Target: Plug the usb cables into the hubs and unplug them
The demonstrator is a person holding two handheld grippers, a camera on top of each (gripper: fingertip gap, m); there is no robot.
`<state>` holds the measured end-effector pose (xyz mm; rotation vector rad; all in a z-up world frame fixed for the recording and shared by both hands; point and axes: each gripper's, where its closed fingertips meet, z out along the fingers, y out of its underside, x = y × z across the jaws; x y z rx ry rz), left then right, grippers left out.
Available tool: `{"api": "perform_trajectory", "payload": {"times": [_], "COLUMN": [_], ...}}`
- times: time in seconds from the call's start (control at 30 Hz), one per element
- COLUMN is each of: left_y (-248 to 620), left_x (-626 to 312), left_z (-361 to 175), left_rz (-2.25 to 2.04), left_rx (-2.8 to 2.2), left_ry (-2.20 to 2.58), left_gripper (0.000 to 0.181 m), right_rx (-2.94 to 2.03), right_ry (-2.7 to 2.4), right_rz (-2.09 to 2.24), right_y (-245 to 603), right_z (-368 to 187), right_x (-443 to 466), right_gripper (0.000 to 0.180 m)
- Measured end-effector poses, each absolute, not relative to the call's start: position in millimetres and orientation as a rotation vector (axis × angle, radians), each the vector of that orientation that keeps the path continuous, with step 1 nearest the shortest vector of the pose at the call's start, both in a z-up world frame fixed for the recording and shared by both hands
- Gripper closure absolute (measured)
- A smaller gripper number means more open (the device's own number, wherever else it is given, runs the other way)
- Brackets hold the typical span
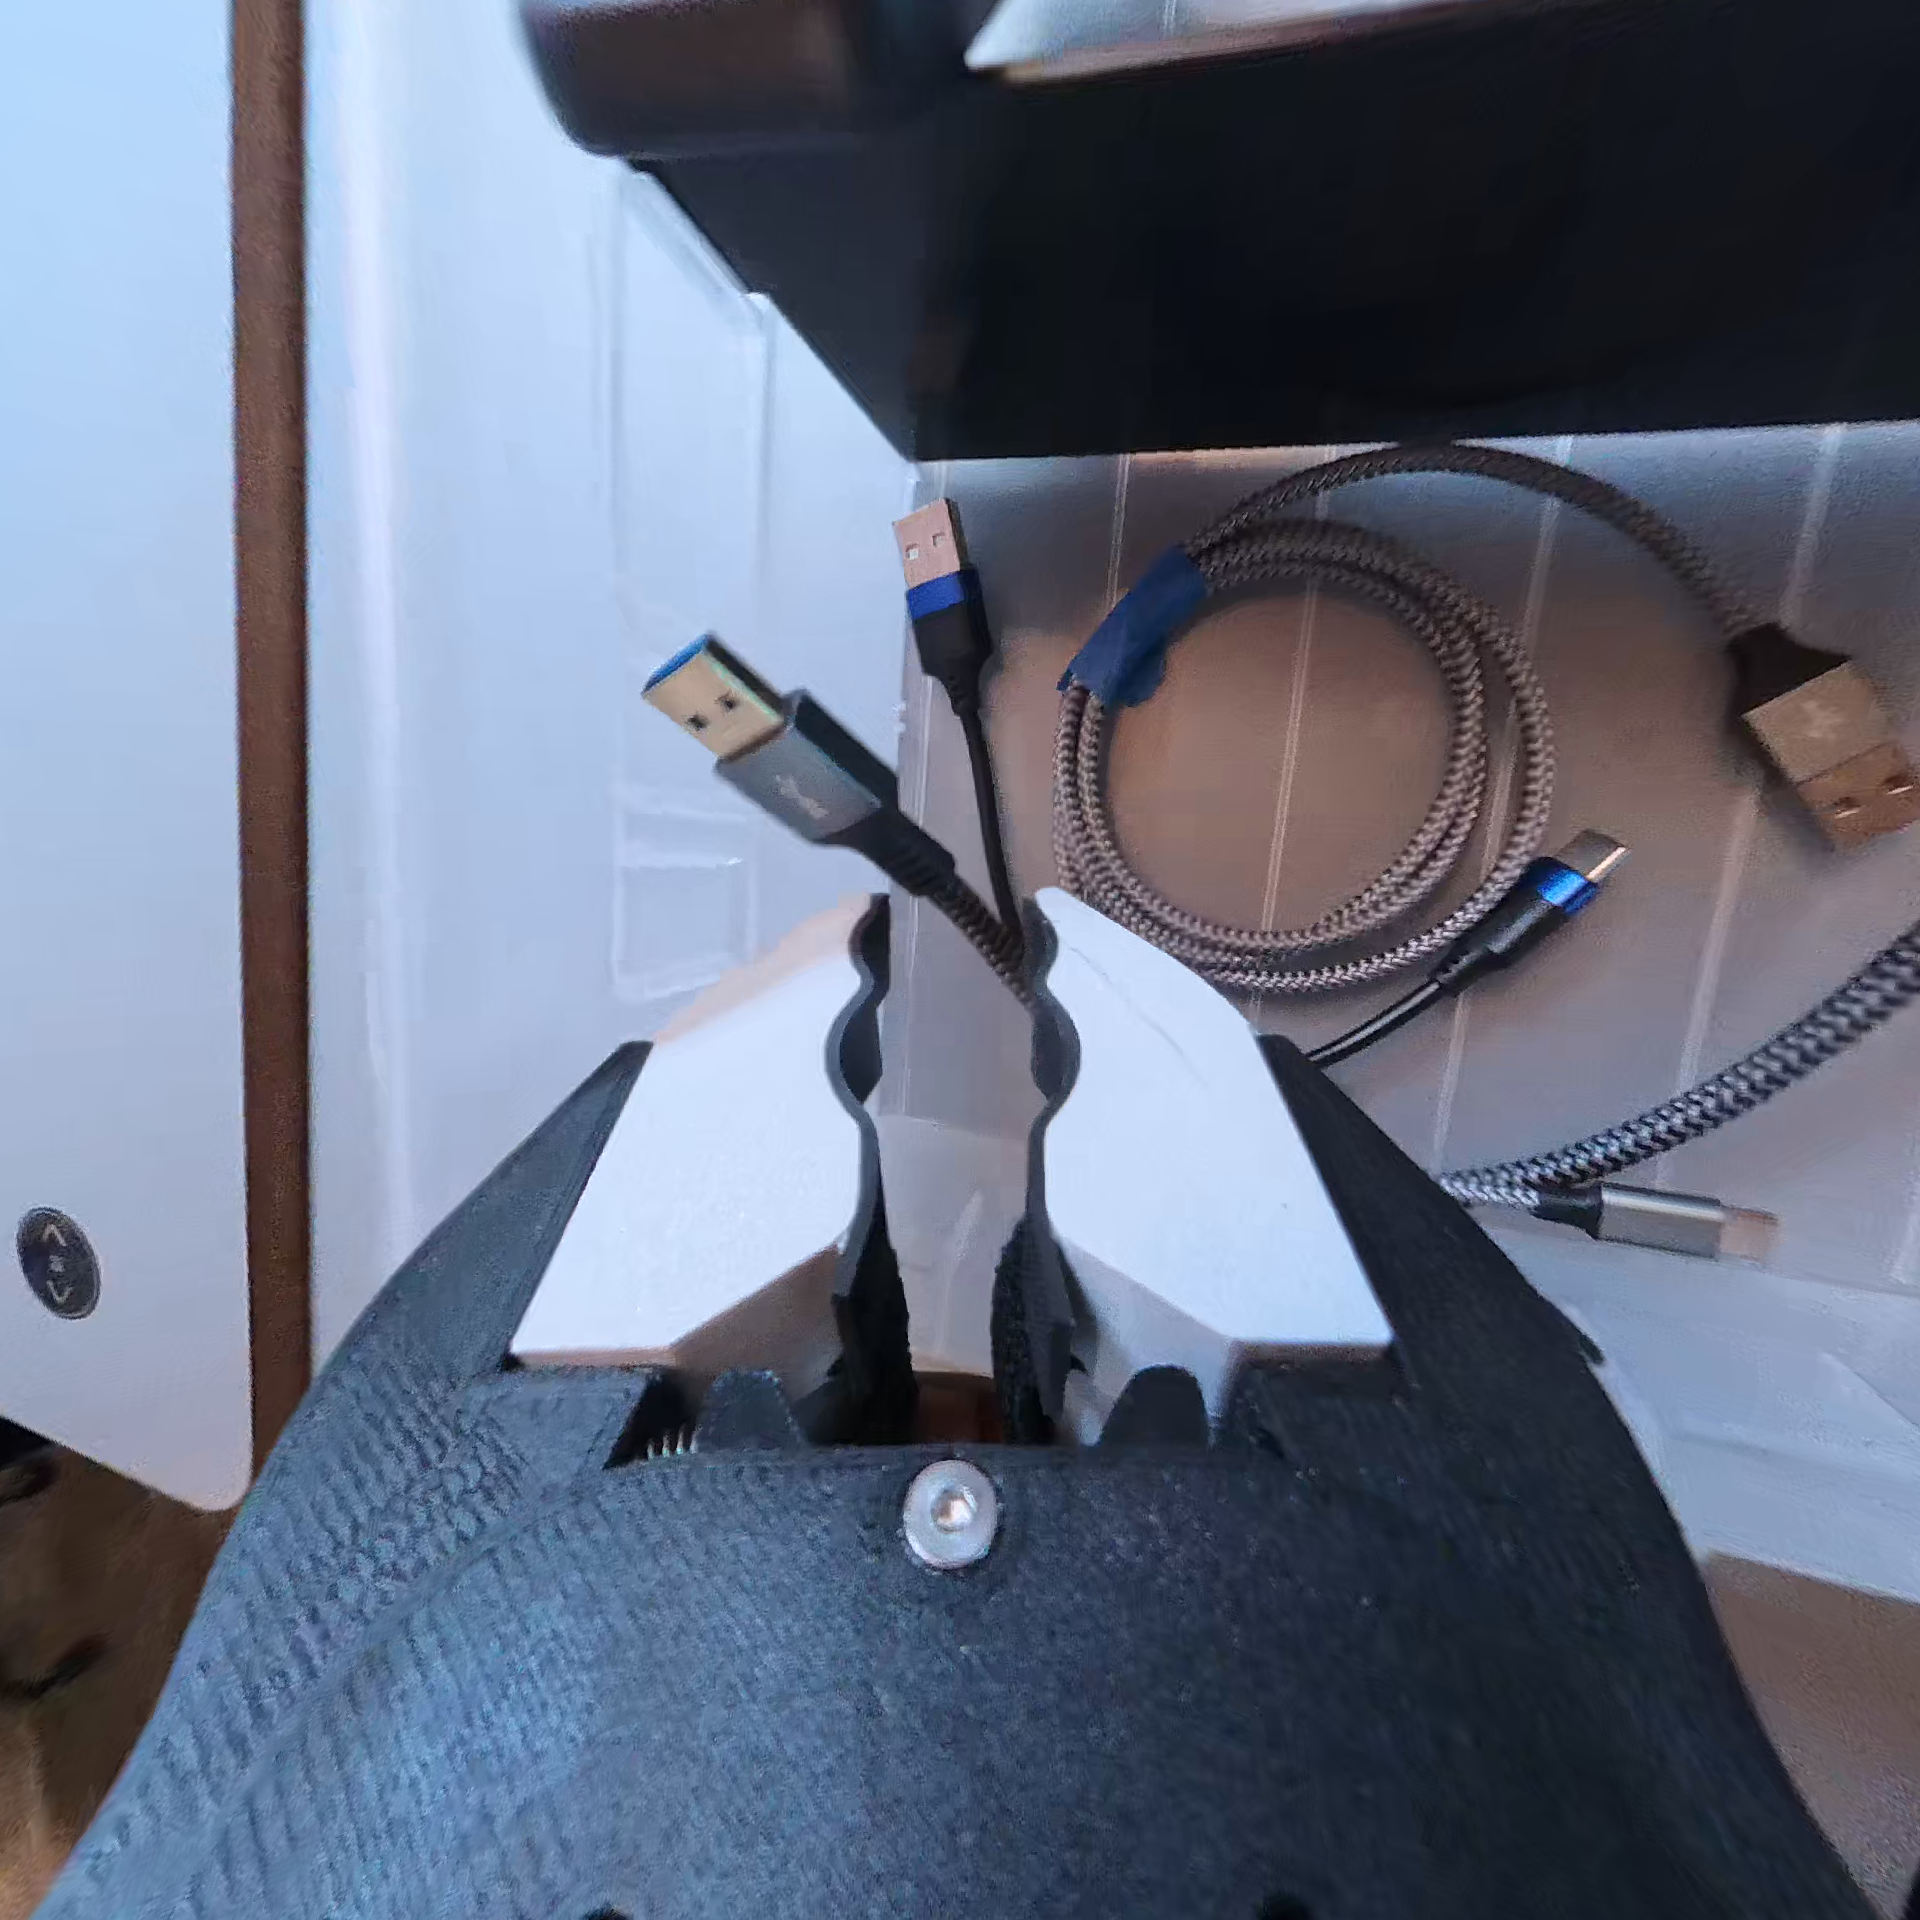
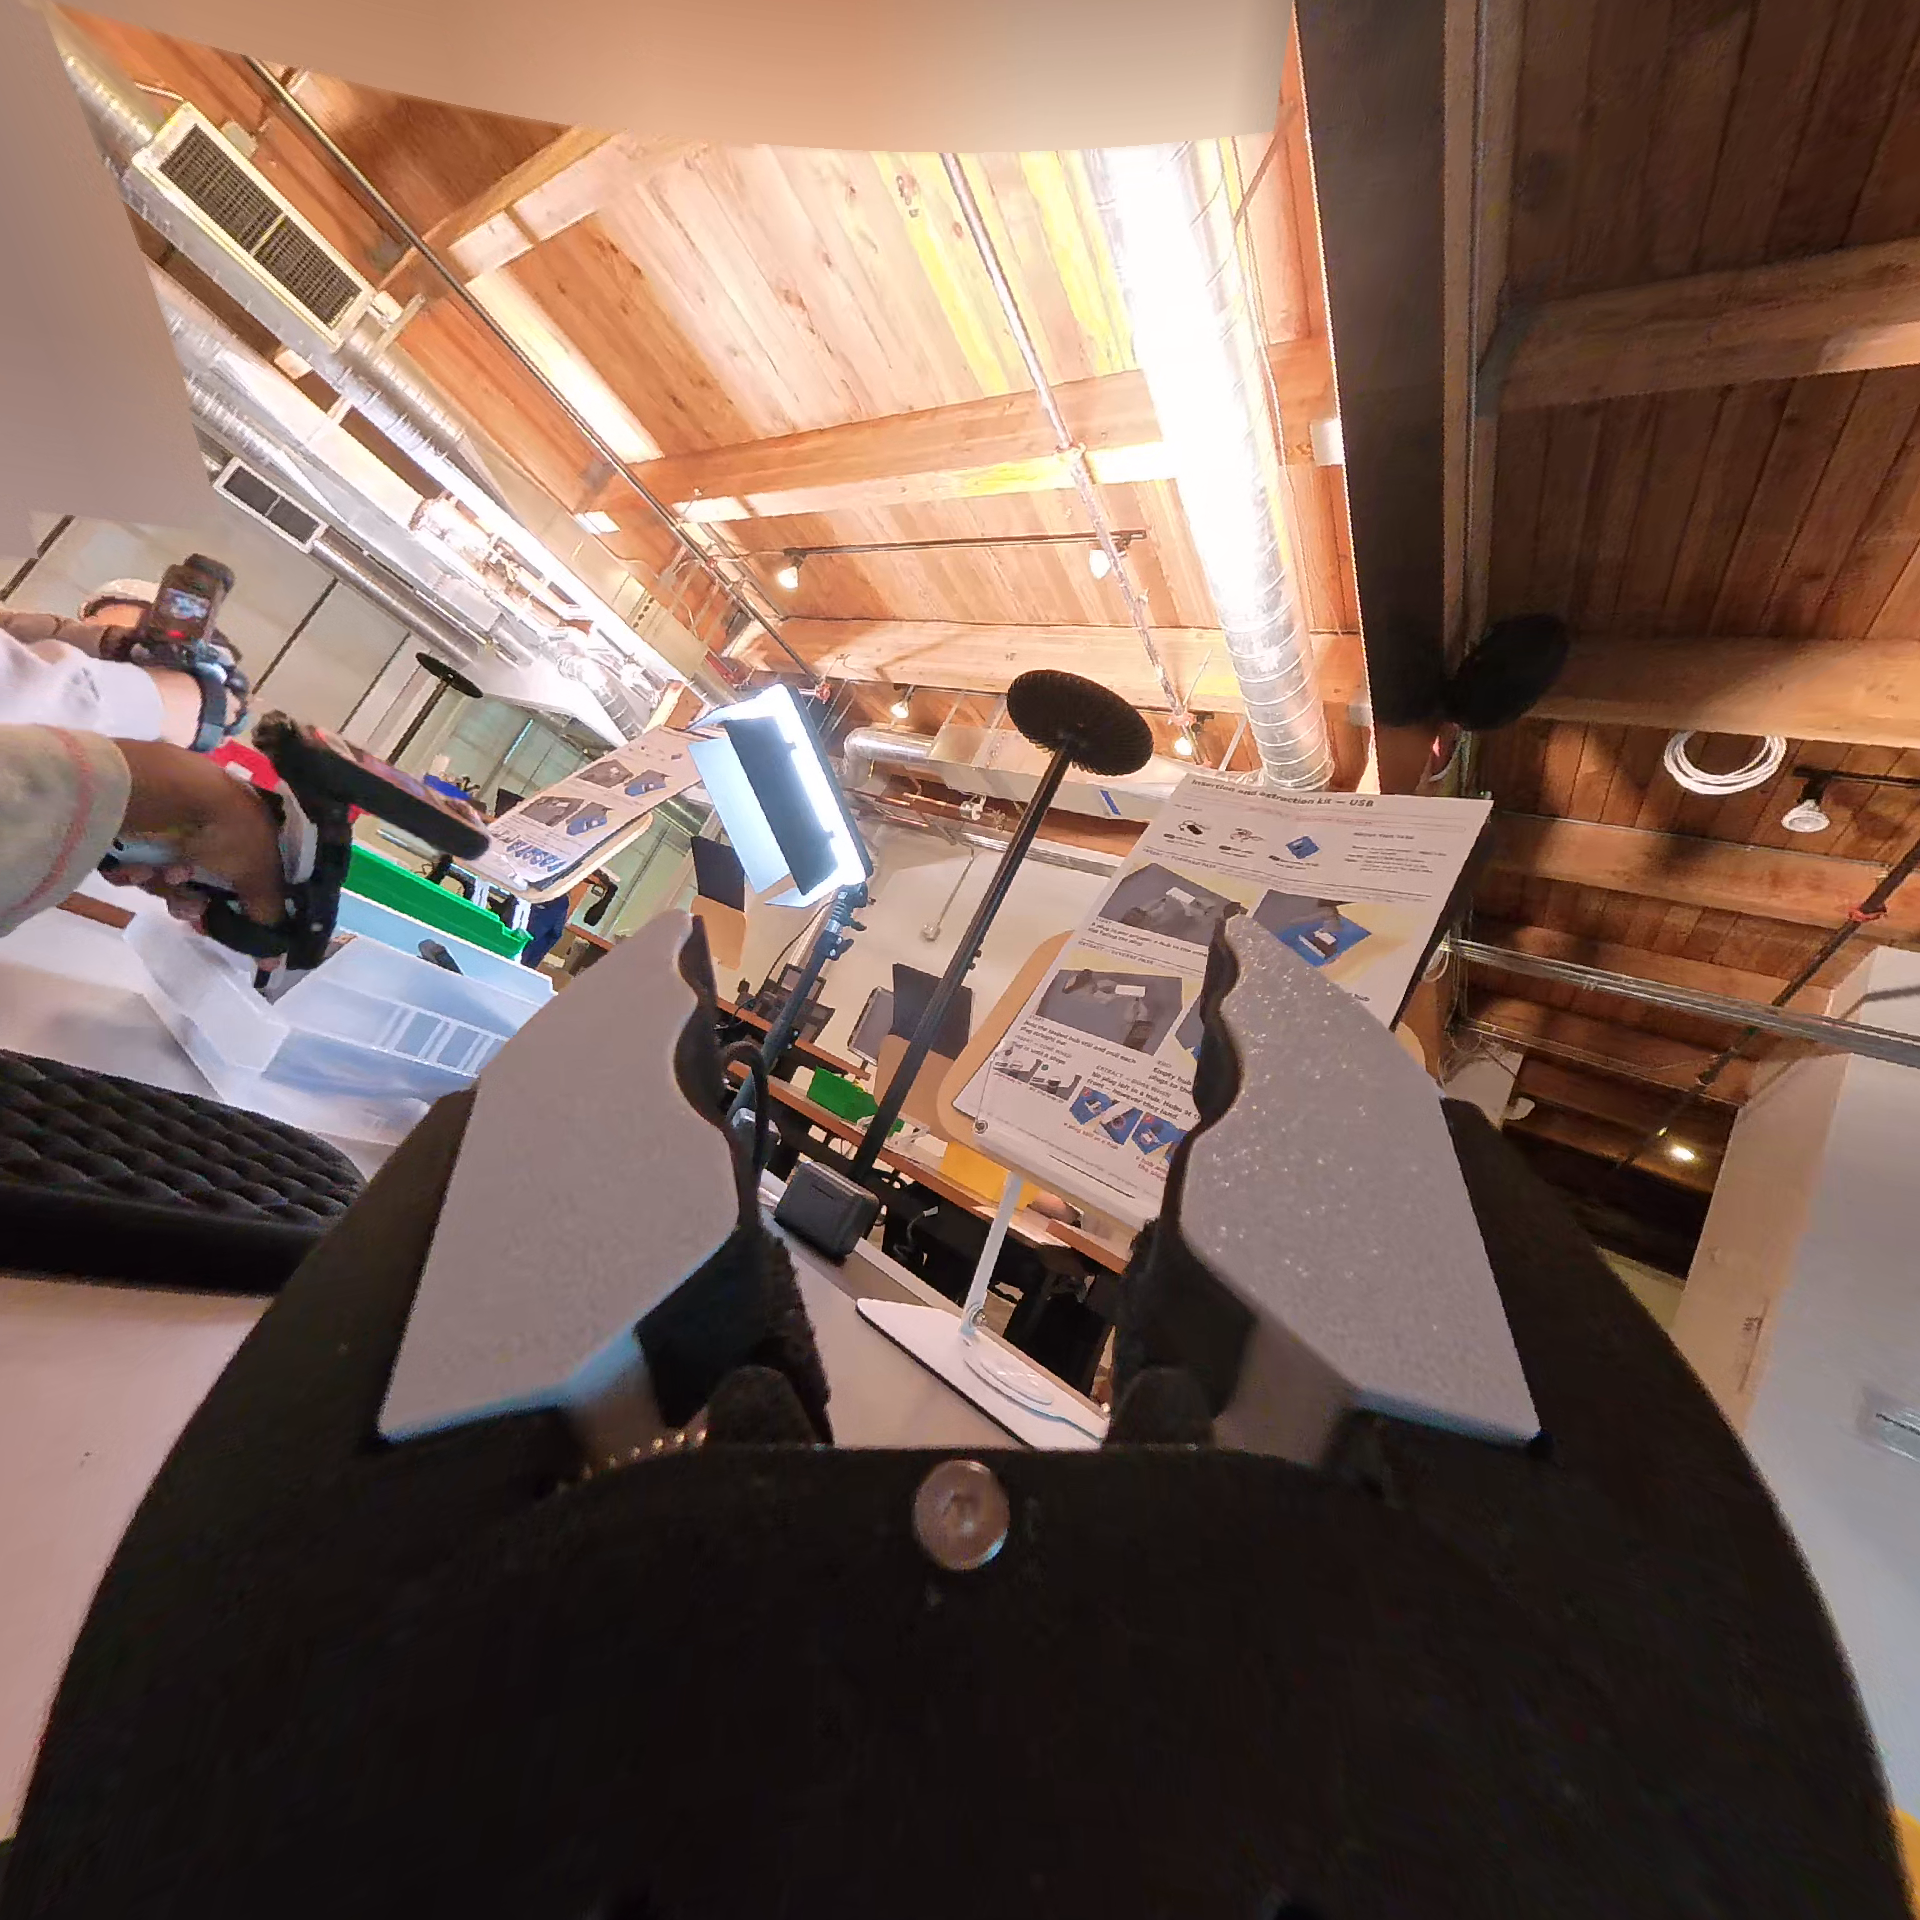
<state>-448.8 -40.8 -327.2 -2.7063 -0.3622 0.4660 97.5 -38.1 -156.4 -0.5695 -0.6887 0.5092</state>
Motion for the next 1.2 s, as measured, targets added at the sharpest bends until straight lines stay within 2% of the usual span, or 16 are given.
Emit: {"api": "perform_trajectory", "payload": {"times": [0.13,0.3,0.47,0.7,0.9,1.03,1.2], "left_y": [-27.3,-9.6,-21.9,-48.4,-103.4,-107.2,-77.7], "left_x": [-444.6,-416.7,-366.8,-280.1,-249.9,-204.4,-137.5], "left_z": [-322.5,-215.6,-116.3,-61.1,7.8,3.6,-54.6], "left_rz": [0.438,0.411,0.581,0.844,1.225,1.251,1.217], "left_rx": [-2.606,-2.012,-1.554,-1.230,-0.763,-0.547,-0.497], "left_ry": [-0.296,-0.117,0.166,0.577,0.504,0.577,0.826], "left_gripper": [0.170,0.175,0.175,0.175,0.175,0.175,0.175], "right_rx": [-0.581,-0.594,-0.592,-0.554,-0.533,-0.532,-0.573], "right_ry": [-0.692,-0.733,-0.742,-0.785,-0.850,-0.842,-0.897], "right_rz": [0.505,0.487,0.479,0.471,0.407,0.428,0.547], "right_y": [-36.8,-35.5,-36.4,-43.2,-49.5,-55.6,-74.9], "right_z": [-158.0,-162.5,-162.9,-161.0,-162.3,-157.8,-137.8], "right_x": [98.7,91.4,89.5,85.2,76.4,71.4,48.2], "right_gripper": [0.092,0.094,0.094,0.096,0.097,0.102,0.123]}}
